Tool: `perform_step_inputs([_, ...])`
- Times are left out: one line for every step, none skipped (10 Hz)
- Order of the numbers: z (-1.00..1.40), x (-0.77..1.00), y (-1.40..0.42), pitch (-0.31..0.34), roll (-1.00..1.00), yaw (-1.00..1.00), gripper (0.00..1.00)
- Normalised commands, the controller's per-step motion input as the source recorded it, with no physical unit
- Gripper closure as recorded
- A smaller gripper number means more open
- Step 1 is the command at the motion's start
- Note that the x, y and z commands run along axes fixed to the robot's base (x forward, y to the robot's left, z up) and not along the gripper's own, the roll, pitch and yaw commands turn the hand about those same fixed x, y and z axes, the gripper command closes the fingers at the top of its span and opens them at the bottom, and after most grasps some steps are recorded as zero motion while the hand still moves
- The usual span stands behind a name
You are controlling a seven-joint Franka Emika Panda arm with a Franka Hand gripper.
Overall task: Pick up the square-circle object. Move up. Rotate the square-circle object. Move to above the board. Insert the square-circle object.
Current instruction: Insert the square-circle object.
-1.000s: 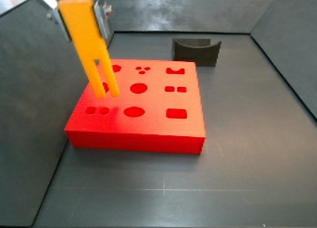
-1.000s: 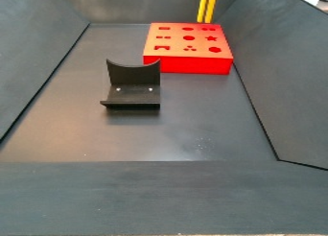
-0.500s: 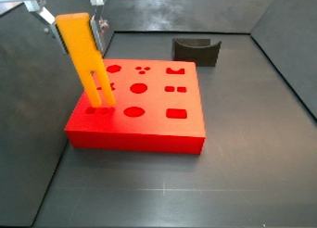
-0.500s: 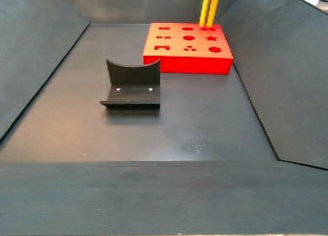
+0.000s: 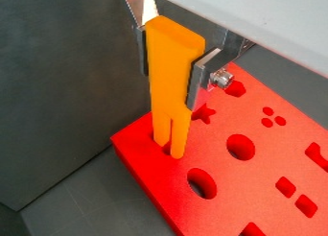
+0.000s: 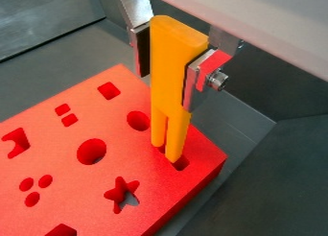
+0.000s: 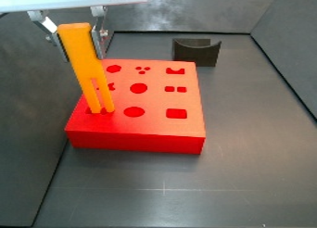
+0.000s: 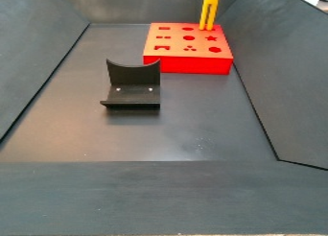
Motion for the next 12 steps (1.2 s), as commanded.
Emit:
perform_step_inputs([-0.19, -0.1, 0.0, 0.0, 0.0, -0.18, 1.0])
perform_step_inputs([-0.2, -0.18, 0.0, 0.0, -0.03, -0.19, 1.0])
perform_step_inputs([-0.22, -0.2, 0.0, -0.009, -0.08, -0.17, 1.0])
perform_step_inputs([-0.27, -0.23, 0.0, -0.023, -0.1, -0.16, 1.0])
perform_step_inputs([-0.29, -0.21, 0.01, -0.01, -0.08, -0.16, 1.0])
perform_step_inputs([-0.36, -0.22, 0.02, 0.0, -0.09, -0.18, 1.0])
perform_step_inputs([-0.53, -0.08, 0.05, 0.227, -0.2, -0.27, 1.0])
perform_step_inputs([-0.52, 0.04, 0.0, 0.22, -0.19, -0.21, 1.0])
perform_step_inputs([-0.62, 0.15, 0.06, 0.1, -0.21, -0.11, 1.0])
perform_step_inputs([-0.5, 0.11, 0.02, 0.0, -0.12, -0.06, 1.0])
perform_step_inputs([-0.44, 0.05, 0.03, -0.01, -0.11, -0.03, 1.0])
perform_step_inputs([-0.35, -0.1, 0.05, -0.181, -0.13, 0.0, 1.0])
